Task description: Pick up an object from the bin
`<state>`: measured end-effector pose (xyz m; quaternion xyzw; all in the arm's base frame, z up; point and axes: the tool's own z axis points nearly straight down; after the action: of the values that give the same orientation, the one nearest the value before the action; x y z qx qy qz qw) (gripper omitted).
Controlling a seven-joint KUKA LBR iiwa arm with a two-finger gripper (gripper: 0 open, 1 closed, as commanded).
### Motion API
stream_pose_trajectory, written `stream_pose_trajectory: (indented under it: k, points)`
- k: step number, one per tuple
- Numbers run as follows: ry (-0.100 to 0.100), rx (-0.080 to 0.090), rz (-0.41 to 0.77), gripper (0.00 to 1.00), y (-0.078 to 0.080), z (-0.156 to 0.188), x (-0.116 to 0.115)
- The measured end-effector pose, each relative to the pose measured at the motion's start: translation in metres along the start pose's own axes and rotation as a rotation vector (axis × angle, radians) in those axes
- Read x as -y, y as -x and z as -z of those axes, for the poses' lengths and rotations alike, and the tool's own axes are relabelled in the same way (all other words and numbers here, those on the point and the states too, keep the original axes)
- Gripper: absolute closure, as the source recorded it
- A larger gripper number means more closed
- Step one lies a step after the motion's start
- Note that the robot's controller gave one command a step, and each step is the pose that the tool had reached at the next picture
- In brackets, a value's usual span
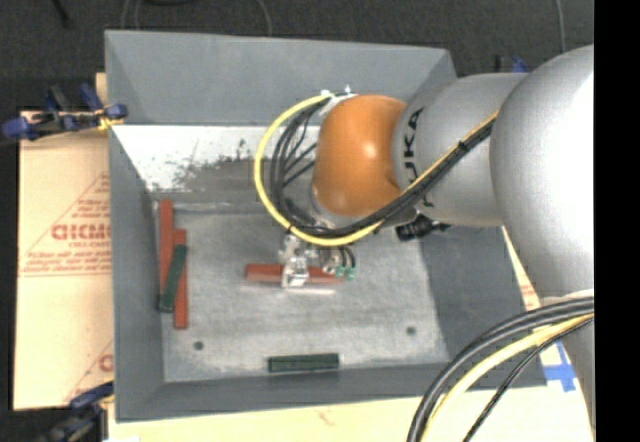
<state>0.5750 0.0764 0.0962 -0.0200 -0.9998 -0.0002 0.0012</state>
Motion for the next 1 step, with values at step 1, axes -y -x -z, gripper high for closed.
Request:
stream_pose_trajectory:
  k: [1]
  points:
    - [0.000,0.000,0.000,1.00,0.0000,0.0176,-0.0001]
